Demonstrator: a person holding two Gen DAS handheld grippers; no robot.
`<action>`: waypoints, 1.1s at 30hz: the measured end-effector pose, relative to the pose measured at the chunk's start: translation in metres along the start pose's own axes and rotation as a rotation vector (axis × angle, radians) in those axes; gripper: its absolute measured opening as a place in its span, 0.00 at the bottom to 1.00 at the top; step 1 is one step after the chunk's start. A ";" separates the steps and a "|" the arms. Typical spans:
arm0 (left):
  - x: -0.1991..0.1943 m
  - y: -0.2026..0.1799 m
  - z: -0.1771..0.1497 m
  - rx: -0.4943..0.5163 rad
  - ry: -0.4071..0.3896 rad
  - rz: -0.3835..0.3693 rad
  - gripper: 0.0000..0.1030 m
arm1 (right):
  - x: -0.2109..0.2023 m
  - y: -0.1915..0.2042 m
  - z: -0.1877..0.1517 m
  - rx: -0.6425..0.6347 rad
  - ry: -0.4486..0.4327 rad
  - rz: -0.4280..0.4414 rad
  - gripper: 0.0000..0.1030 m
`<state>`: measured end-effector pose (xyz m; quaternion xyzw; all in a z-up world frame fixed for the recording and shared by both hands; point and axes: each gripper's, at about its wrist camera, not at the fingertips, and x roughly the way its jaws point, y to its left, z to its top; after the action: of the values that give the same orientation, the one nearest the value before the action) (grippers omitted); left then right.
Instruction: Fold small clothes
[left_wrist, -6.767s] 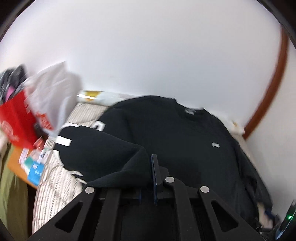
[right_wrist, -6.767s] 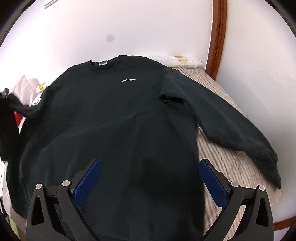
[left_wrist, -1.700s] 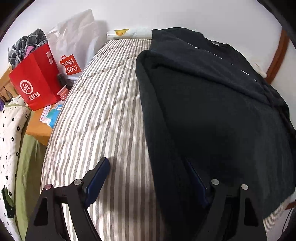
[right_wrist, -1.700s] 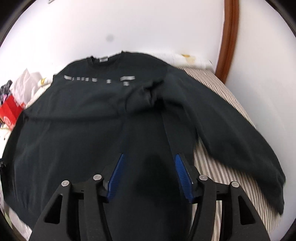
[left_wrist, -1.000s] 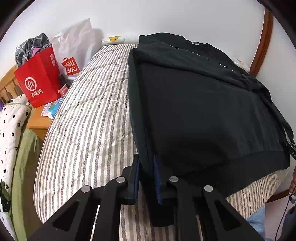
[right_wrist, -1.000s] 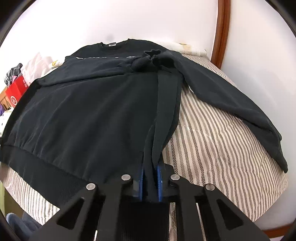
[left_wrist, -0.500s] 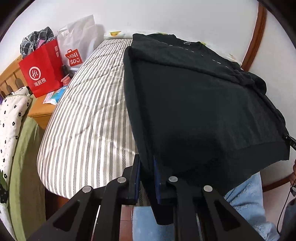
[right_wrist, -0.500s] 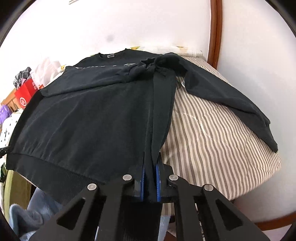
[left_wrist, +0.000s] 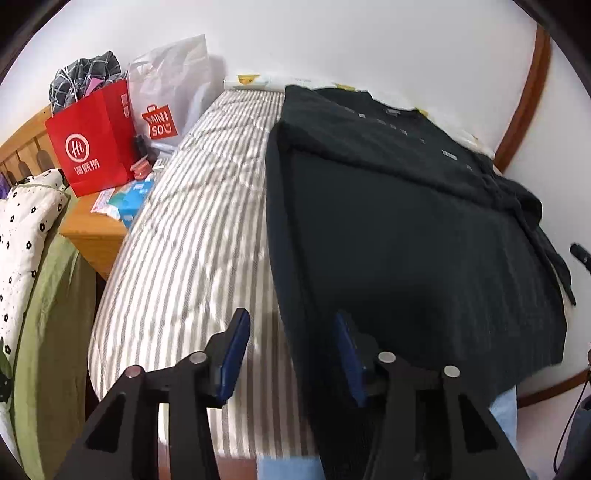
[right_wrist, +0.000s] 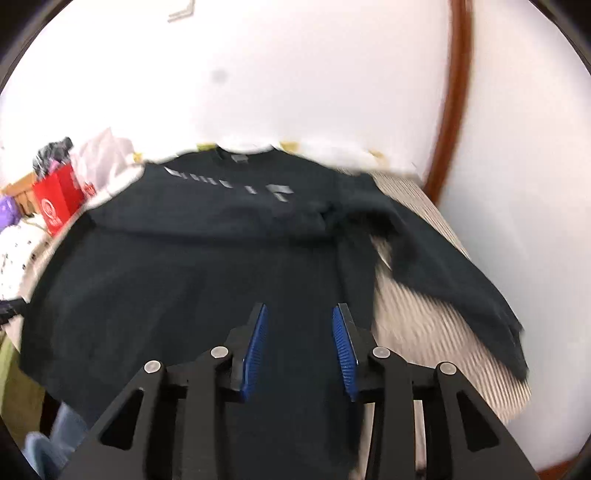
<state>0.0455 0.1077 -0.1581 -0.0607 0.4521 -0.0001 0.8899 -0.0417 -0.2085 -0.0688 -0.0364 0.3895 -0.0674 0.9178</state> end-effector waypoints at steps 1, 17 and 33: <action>0.000 0.000 0.004 0.000 -0.004 0.000 0.45 | 0.003 0.007 0.008 -0.004 -0.009 0.015 0.36; 0.061 0.018 0.137 0.000 -0.051 0.056 0.50 | 0.129 0.172 0.185 -0.095 -0.037 0.337 0.38; 0.129 0.023 0.166 0.082 0.031 0.019 0.40 | 0.335 0.277 0.240 -0.217 0.148 0.460 0.38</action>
<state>0.2542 0.1408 -0.1678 -0.0200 0.4660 -0.0111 0.8845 0.3877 0.0181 -0.1727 -0.0402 0.4586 0.1825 0.8688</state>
